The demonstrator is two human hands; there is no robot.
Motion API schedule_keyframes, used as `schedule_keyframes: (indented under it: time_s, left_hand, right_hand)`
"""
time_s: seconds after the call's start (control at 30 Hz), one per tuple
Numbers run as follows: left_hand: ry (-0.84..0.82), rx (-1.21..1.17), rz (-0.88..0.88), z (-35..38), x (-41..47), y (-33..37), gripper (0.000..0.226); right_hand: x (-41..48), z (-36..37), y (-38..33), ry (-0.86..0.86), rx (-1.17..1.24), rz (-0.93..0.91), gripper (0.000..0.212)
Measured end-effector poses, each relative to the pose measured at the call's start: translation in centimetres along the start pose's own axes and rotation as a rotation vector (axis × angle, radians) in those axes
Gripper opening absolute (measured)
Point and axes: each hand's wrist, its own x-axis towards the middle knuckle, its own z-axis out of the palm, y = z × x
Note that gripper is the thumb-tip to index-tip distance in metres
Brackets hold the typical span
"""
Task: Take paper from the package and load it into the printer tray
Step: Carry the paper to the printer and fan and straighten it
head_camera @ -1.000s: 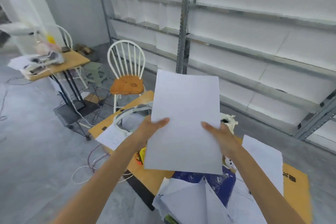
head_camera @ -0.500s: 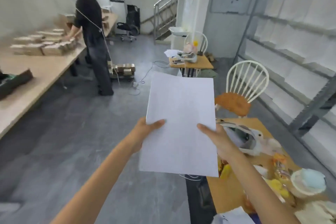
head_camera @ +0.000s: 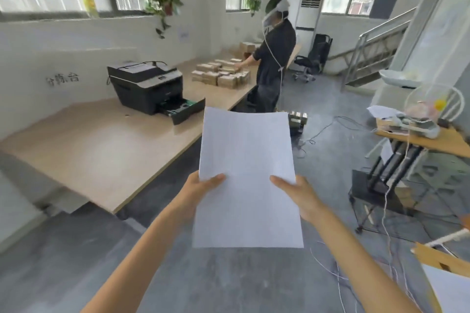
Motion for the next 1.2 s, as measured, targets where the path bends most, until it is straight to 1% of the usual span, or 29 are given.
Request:
schedule_keyframes:
  time_s: [0.1, 0.17, 0.23, 0.33, 0.43, 0.57, 0.7, 0.83, 1.0, 1.1, 1.2]
  left_hand:
    - [0.083, -0.004, 0.028, -4.4, 0.3, 0.4, 0.019]
    - [0.140, -0.006, 0.030, -6.7, 0.6, 0.6, 0.012]
    - [0.198, -0.006, 0.029, -8.6, 1.0, 0.7, 0.012]
    - [0.294, -0.006, 0.032, -10.8, 2.1, 0.6, 0.013]
    - [0.400, -0.027, 0.035, -12.3, 3.6, 0.3, 0.008]
    - [0.493, -0.008, 0.054, -14.1, 6.4, 0.2, 0.004]
    - [0.544, 0.106, 0.041, -16.3, 9.9, 1.1, 0.002]
    - [0.550, 0.142, -0.019, -18.8, 13.1, 3.4, 0.018]
    - [0.665, 0.124, 0.028, -21.4, 16.9, 4.9, 0.017]
    - [0.726, 0.209, 0.042, -23.1, 18.3, 5.4, 0.016]
    - [0.776, 0.285, 0.044, -25.4, 19.4, 5.7, 0.033]
  right_hand:
    - [3.0, 4.3, -0.3, -0.109, 0.001, 0.000, 0.020]
    - [4.8, 6.5, -0.4, -0.164, 0.004, 0.007, 0.024]
    - [6.5, 8.2, -0.5, -0.210, 0.008, 0.012, 0.026]
    - [9.1, 10.5, -0.6, -0.295, 0.014, 0.018, 0.021]
    - [12.0, 12.1, -0.8, -0.360, -0.002, 0.018, 0.018]
    - [16.5, 13.9, -1.0, -0.466, -0.007, -0.002, 0.024]
    - [22.1, 15.1, -1.4, -0.553, -0.018, -0.014, 0.028]
    - [28.0, 16.2, -2.1, -0.645, -0.043, -0.029, 0.026]
    - [34.0, 19.4, -2.7, -0.754, -0.045, -0.056, 0.029]
    - [36.4, 22.0, -2.6, -0.790, -0.039, -0.056, 0.024]
    - [38.8, 25.4, -2.6, -0.785, -0.061, -0.062, 0.020]
